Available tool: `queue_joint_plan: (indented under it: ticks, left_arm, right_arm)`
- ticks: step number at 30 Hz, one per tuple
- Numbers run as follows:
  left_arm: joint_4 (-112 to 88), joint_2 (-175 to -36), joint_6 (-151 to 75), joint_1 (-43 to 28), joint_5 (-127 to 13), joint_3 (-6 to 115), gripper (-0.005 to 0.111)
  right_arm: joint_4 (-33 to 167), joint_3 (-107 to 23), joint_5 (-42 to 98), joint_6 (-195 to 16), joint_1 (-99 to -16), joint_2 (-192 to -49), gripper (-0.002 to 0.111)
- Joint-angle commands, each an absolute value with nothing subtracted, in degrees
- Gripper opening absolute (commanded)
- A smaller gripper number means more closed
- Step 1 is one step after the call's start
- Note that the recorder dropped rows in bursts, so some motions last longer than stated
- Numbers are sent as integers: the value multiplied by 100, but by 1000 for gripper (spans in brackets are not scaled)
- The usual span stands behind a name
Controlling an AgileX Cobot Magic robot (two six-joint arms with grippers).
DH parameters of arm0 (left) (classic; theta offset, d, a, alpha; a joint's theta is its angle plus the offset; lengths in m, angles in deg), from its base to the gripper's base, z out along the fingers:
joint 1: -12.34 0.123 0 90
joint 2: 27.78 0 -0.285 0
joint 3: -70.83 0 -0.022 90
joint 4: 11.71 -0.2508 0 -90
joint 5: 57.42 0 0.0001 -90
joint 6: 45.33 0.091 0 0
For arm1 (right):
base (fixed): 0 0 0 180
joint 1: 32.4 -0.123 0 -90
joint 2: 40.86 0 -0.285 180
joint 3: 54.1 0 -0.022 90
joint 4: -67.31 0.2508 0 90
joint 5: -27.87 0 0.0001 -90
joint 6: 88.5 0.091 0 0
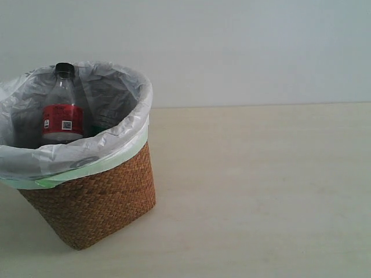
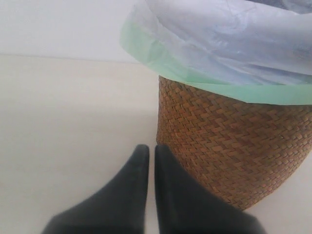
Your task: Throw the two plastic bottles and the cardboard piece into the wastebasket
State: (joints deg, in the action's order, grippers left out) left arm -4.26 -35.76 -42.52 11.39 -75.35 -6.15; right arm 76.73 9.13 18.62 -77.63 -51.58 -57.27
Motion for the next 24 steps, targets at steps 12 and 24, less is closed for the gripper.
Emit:
queue_joint_plan:
  ticks: [12,24]
  left_arm:
    - [-443,-3557,-4281,1143,-7517,-638,4]
    - [-443,-3557,-4281,1143,-7517,-638,4]
  right_arm:
    - [7683,2308,2160,-8321,-4782,-4864,3]
    - [6900,2311,1099,-8356,-4607,-4864,3]
